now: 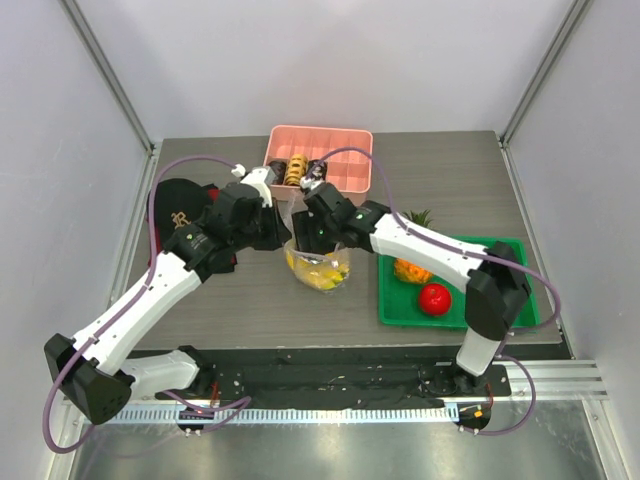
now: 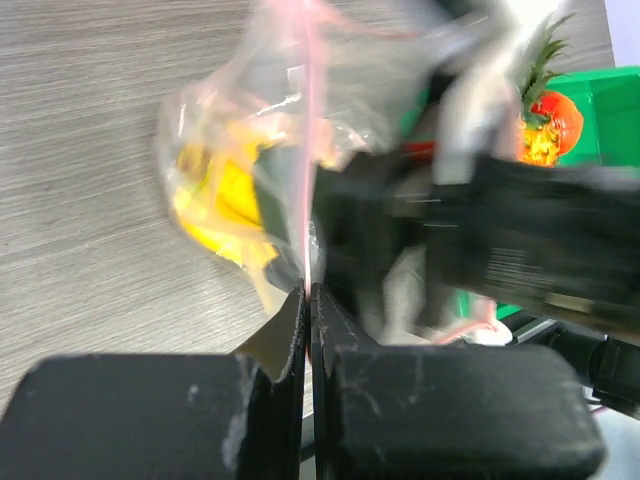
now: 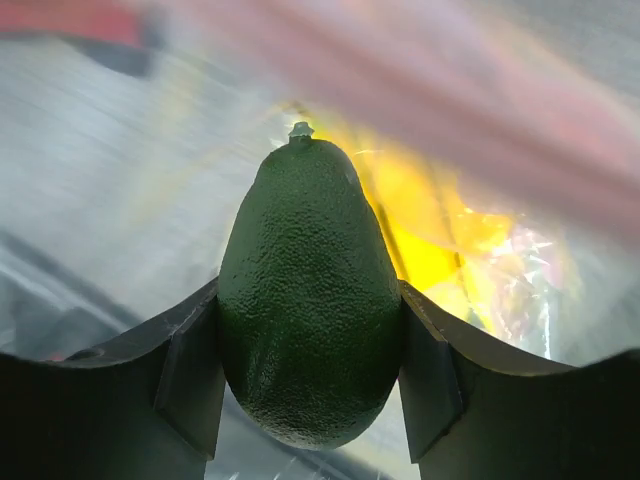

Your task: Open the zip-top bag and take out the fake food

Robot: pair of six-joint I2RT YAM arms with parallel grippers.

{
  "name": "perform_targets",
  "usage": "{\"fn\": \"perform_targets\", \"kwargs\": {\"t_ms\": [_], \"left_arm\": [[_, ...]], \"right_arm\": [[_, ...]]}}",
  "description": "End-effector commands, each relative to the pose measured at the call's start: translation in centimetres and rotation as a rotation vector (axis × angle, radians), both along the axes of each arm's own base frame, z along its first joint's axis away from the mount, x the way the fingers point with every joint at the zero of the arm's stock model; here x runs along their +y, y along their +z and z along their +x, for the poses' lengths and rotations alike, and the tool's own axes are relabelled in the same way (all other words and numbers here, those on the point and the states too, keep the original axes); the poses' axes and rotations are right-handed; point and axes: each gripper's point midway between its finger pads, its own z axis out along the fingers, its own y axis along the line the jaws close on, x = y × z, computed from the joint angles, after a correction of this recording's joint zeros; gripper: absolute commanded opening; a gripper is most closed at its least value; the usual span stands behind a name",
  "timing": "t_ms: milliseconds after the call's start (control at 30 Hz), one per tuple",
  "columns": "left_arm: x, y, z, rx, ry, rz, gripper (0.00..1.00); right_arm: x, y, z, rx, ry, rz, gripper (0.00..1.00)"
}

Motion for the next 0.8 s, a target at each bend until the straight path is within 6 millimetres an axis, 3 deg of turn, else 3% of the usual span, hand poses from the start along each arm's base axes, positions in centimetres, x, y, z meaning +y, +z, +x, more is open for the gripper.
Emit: {"fn": "perform_targets", "kwargs": {"t_ms": [0, 100, 200, 267, 367, 600, 700, 767], "left_arm": [[0.0, 1.1, 0.6, -0.033, 0.003, -0.012, 0.00], [-0.4, 1.4, 0.3, -0.038, -0.018, -0.035, 0.00], [0.5, 1.3, 0.8, -0.044, 0.023, -0.005, 0.00], [0.6, 1.2, 0.9, -0.041, 0.028, -0.007, 0.00], [0.4, 1.1, 0.8, -0.028, 0.020, -0.011, 0.00], [-0.2, 1.2, 0.8, -0.022, 0.002, -0.033, 0.00], [-0.3, 1.5, 1.0, -0.027, 0.005, -0.037, 0.00], [-0.4, 1.8, 1.1, -0.032, 0.005, -0.040, 0.00]], "right_arm": [[0.0, 7.5, 0.3, -0.062, -0.043, 0.108, 0.13], [-1.1, 7.4, 0.5, -0.046, -0.090, 0.063, 0.08], [-2.1, 6.7, 0.4, -0.007, -0.119, 0.062, 0.04], [-2.0, 7.5, 0.2, -0.003, -0.113, 0.093, 0.02], [-1.3, 10.2, -0.4, -0.015, -0.079, 0.166, 0.02], [1.2, 20.3, -2.2, -0.092, 0.076, 0.423, 0.02], [0.1, 23.6, -2.4, -0.157, 0.057, 0.471, 0.02], [-1.5, 24.5, -1.5, -0.217, -0.026, 0.457, 0.03]]}}
